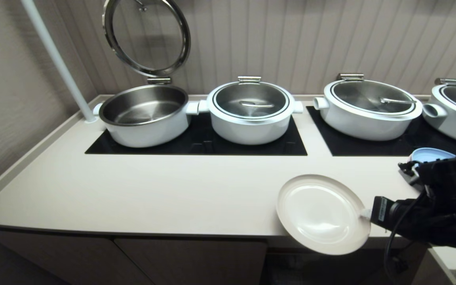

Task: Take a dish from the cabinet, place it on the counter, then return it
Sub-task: Place it on the table

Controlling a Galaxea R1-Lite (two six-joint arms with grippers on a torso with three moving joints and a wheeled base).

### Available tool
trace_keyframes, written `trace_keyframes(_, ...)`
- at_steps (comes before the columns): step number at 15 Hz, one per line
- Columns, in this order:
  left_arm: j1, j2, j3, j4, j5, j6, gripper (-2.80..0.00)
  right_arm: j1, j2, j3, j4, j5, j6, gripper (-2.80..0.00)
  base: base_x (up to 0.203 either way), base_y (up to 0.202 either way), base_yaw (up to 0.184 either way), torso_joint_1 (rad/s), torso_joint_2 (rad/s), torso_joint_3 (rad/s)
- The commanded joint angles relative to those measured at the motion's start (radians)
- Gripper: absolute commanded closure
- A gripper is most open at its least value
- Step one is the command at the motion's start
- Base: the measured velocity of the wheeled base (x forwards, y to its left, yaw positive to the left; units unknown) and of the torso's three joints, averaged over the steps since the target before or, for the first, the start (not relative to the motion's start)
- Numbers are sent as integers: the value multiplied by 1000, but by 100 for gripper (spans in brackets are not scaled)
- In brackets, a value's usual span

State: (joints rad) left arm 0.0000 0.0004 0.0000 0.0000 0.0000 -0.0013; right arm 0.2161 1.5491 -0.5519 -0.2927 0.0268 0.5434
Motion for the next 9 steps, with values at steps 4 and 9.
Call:
trace_keyframes(4,0,0,0,0,0,0,0,-53,104,-66,-2,2,12,0,0,0,0,0,0,0)
trace_keyframes(9,0,0,0,0,0,0,0,-54,163,-163,27,4,66,0,0,0,0,0,0,0)
